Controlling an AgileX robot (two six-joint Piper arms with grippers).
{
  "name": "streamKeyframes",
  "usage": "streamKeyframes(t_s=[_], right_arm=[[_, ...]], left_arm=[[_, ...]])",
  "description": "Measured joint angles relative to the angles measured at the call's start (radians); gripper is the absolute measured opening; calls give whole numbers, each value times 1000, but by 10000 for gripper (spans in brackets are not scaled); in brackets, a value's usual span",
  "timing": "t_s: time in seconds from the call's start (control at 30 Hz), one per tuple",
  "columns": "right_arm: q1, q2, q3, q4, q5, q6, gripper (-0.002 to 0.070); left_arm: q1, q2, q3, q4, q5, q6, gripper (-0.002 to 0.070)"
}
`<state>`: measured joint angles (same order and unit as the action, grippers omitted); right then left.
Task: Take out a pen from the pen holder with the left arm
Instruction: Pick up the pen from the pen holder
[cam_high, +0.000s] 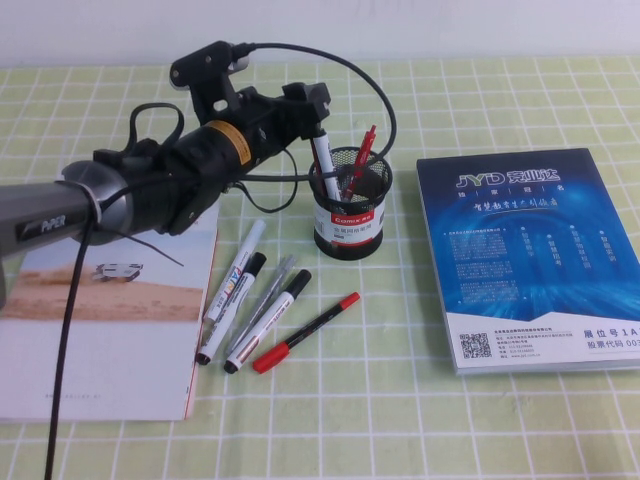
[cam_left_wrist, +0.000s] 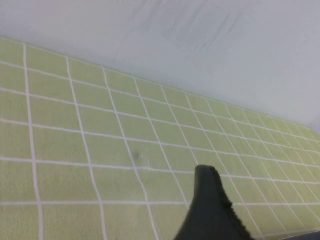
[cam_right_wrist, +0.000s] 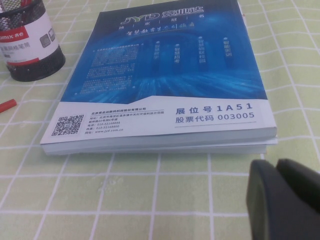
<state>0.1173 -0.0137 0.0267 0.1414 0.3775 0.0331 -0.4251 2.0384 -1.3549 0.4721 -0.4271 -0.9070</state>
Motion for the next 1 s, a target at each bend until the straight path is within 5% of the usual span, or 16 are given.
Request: streamKeyframes(t_s=[0.8, 1.0], right_arm=[[0, 0, 0, 0, 0, 0, -15], [0, 0, 0, 0, 0, 0, -15]], left_arm=[[2, 17, 0, 97, -72, -90, 26], [2, -17, 0, 146, -65, -95, 3]])
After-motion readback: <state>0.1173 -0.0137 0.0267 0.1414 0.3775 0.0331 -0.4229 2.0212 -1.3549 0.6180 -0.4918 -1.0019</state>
